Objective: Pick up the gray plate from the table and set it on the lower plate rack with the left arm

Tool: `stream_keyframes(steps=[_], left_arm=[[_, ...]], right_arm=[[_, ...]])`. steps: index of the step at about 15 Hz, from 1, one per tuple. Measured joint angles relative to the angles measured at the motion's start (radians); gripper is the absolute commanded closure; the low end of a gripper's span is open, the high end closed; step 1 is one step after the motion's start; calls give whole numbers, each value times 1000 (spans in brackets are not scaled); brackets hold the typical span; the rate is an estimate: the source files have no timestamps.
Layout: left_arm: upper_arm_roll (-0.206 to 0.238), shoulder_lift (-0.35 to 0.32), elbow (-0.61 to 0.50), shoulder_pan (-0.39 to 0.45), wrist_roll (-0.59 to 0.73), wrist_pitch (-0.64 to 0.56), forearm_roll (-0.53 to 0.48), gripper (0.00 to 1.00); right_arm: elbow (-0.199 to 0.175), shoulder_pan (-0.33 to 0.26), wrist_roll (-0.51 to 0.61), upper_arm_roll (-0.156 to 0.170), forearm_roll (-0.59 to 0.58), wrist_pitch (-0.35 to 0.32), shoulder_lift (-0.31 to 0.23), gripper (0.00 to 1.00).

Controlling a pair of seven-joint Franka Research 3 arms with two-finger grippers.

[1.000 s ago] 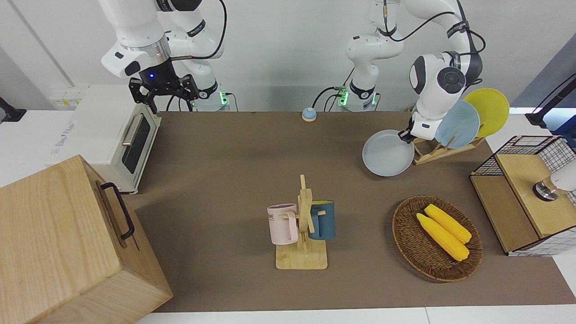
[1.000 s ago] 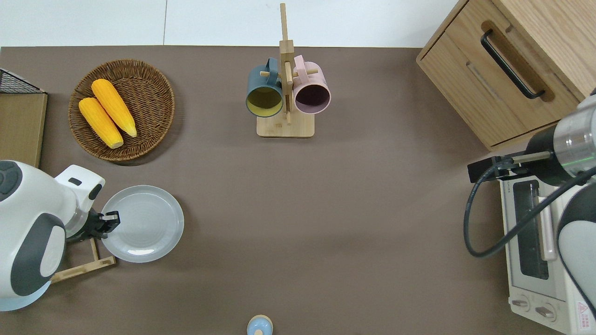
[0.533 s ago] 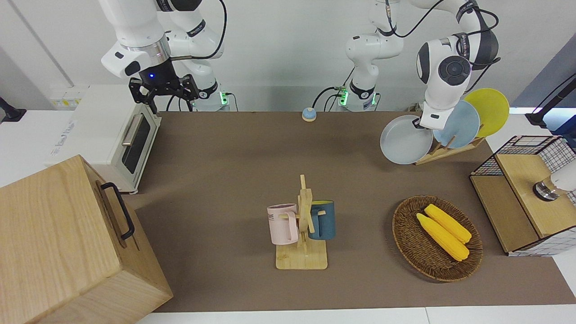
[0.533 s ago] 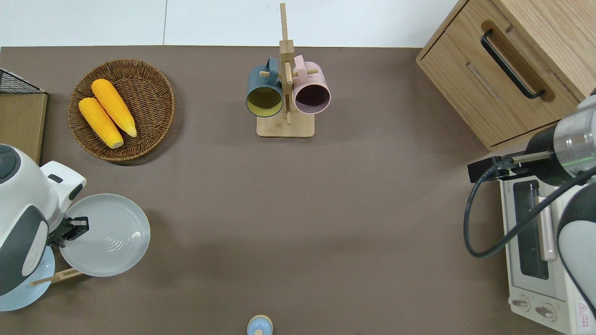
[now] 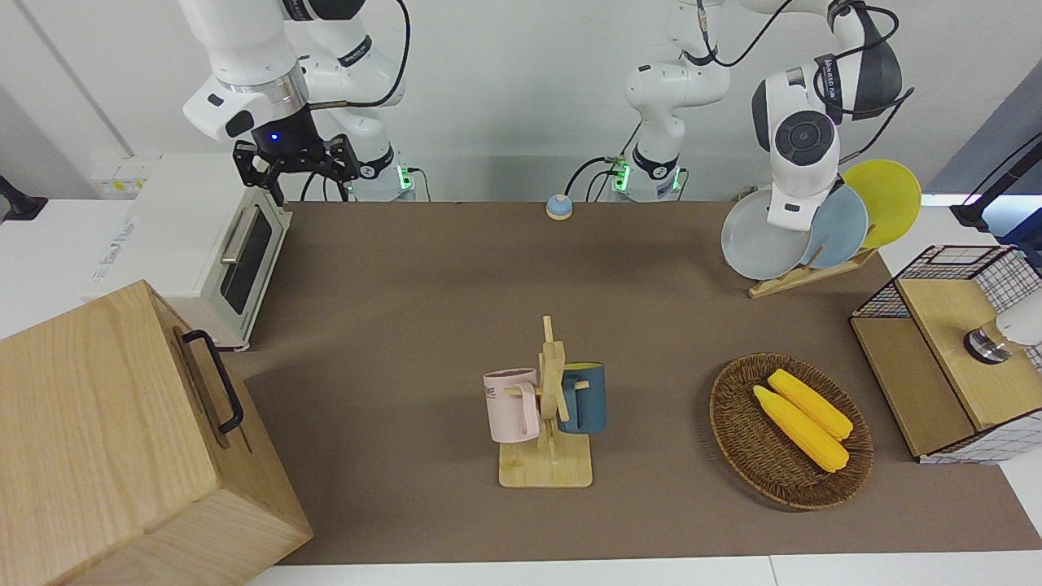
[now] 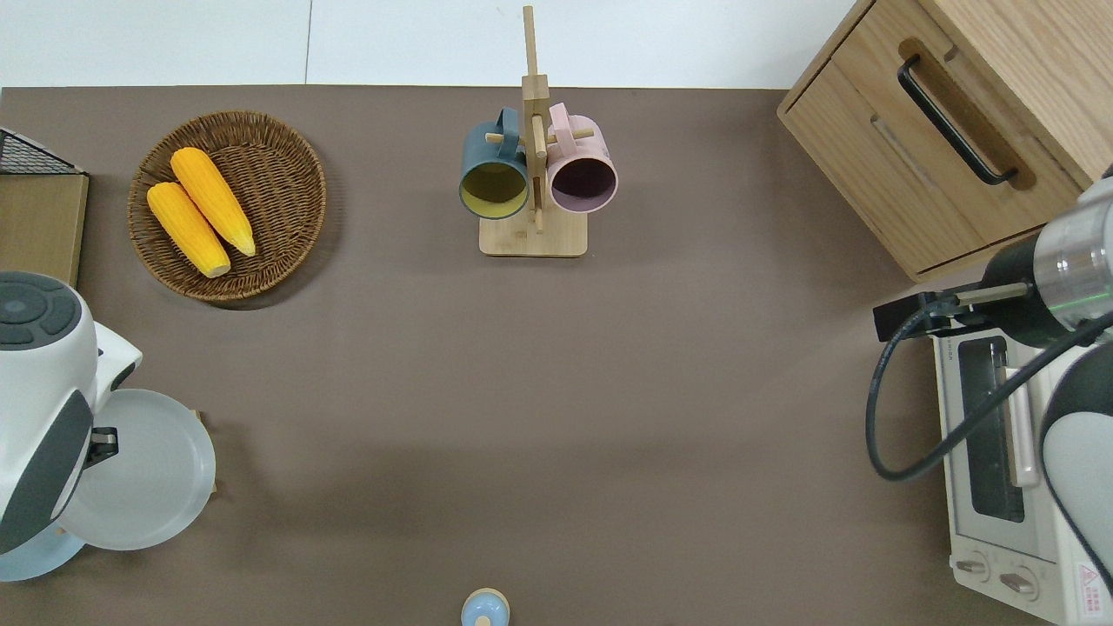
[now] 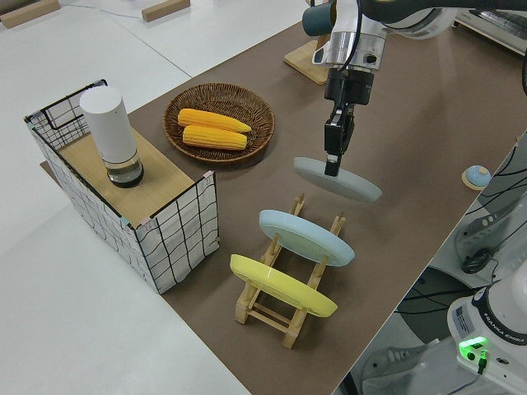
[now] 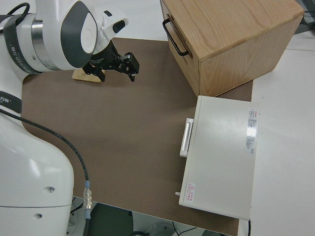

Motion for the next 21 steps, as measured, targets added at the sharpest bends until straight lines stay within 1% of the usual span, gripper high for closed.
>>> stream_keyframes(steps=[3,6,7,10,12,13,16,21], left_arm=[[-6,0,1,0,2,-31,71,1000],[-7,6,1,0,4,-36,127,1000],[-14,13,1,-2,4,-39,145,1000],[-61,29,0,-15,-27,-81,206,1000],[-95,40,-6,-23,-76,-107,245,1000],[-102,47,-11,-27,-101,-112,259,1000],[-108,68,-23,-26,-150,-113,278,1000],[-108,93,-45,-26,-225,-113,279,1000]], right_arm=[[0,0,0,0,0,0,0,17],[0,0,0,0,0,0,0,17],[0,0,0,0,0,0,0,17],[0,0,0,0,0,0,0,17],[0,0,0,0,0,0,0,17],[0,0,0,0,0,0,0,17],[0,0,0,0,0,0,0,17],[0,0,0,0,0,0,0,17]])
